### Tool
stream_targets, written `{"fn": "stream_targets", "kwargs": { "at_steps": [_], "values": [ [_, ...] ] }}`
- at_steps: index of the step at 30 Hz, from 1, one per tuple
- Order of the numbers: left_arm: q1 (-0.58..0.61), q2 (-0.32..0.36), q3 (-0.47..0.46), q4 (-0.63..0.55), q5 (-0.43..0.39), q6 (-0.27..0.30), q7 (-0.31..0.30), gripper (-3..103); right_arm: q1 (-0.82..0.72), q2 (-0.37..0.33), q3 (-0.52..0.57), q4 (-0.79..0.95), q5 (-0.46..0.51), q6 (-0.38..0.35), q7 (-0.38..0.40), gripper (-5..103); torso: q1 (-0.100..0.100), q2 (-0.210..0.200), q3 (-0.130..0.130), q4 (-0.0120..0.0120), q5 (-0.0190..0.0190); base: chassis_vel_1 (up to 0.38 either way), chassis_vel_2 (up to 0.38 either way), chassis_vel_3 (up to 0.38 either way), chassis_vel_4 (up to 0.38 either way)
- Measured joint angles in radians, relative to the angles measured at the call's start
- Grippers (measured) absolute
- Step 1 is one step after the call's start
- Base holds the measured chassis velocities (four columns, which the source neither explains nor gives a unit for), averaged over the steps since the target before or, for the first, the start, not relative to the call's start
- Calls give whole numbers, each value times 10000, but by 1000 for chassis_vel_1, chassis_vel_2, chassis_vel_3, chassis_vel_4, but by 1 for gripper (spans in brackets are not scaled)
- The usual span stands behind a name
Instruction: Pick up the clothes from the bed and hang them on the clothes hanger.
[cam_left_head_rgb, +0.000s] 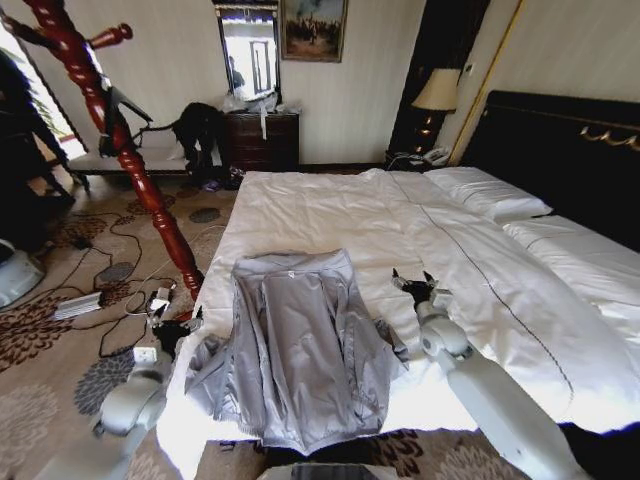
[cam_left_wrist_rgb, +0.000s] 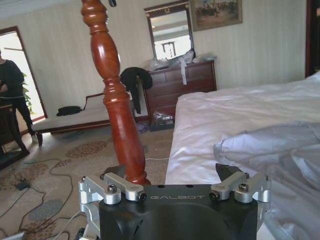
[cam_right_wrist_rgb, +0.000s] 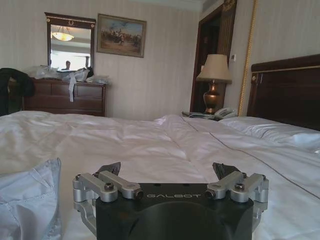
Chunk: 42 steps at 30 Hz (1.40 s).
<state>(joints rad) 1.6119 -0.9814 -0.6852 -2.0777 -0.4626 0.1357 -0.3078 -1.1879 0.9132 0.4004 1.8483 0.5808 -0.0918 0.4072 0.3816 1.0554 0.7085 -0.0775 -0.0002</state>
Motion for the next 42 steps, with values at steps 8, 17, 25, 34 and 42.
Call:
{"fn": "stream_targets", "kwargs": {
  "at_steps": [8,17,25,34,42],
  "values": [
    [1420,-1447,-821,-969,869,-661,632,100,-3298,936,2114,1776,-1741,725,-572,100,0,0,0,-8,0,0,0,0,0],
    [3255,-2831,-1386,-1735,1522,-2529,2421,100,-6123,2754,3051,4259,-2767,1587,-1063,100,0,1,1,-3,1,0,0,0,0],
    [3881,-2501,-1381,-2351,926,-2906,2856,100,-7025,2825,2778,5399,-2559,1394,-1000,100,2,0,2,-4,-1,0,0,0,0],
    [3714,-2178,-1035,-2367,1097,-2895,2788,100,-6814,2743,3368,4952,-3613,1650,-96,100,3,-2,3,-6,1,0,0,0,0],
    [3165,-1815,-608,-2022,1497,-2729,2469,100,-6383,1916,4316,3699,-4878,2551,236,100,3,-3,3,-3,1,0,0,0,0]
  ]
}}
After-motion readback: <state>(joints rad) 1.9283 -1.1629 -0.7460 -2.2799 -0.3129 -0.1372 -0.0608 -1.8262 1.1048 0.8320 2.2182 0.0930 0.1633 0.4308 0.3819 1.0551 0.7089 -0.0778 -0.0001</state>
